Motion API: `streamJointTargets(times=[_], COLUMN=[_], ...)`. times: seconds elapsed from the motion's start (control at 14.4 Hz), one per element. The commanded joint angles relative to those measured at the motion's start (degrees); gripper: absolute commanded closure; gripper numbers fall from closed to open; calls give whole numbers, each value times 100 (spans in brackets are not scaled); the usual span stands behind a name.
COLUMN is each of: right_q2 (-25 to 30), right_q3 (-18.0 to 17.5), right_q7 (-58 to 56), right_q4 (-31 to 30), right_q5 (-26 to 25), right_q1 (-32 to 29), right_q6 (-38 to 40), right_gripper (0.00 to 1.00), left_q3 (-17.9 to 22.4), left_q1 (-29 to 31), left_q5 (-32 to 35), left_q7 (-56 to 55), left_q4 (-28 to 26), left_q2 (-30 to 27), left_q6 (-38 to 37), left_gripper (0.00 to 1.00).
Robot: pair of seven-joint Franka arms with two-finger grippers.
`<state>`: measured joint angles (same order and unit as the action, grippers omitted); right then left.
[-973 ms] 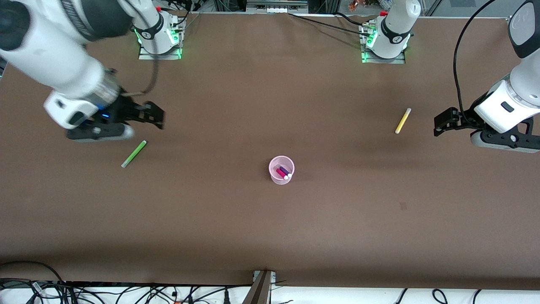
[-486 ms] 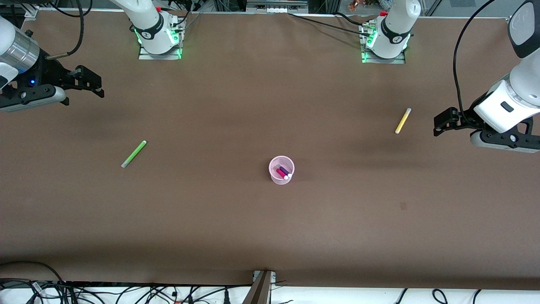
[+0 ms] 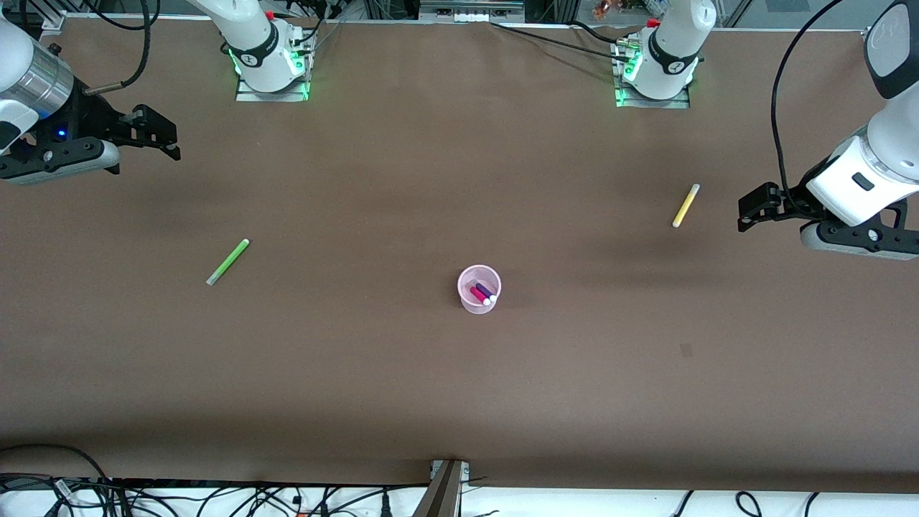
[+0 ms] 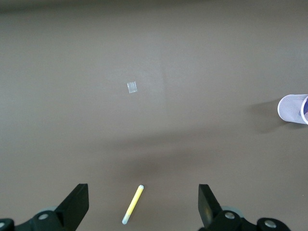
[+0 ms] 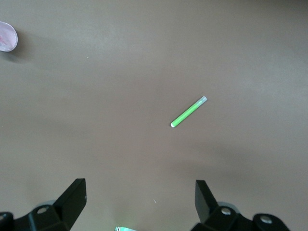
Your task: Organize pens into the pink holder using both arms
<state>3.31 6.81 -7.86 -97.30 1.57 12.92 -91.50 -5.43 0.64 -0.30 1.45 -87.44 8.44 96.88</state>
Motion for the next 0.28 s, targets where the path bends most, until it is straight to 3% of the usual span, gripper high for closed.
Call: streamJointTargets(times=[0.0, 0.21], right_q2=[-58, -67], right_q3=[4, 31], right_q7=[-75, -84], right_q4=[168, 256], right_q5=[-42, -51], right_q1=[-106, -106], right_q6=[220, 238], right_gripper=[0, 0], left_q3=[42, 42], left_q1=[-73, -73], left_q5=[118, 118], left_q7=[-58, -66], left_q4=[104, 104], left_q2=[0, 0], left_q6=[-99, -99], left_gripper=[0, 0])
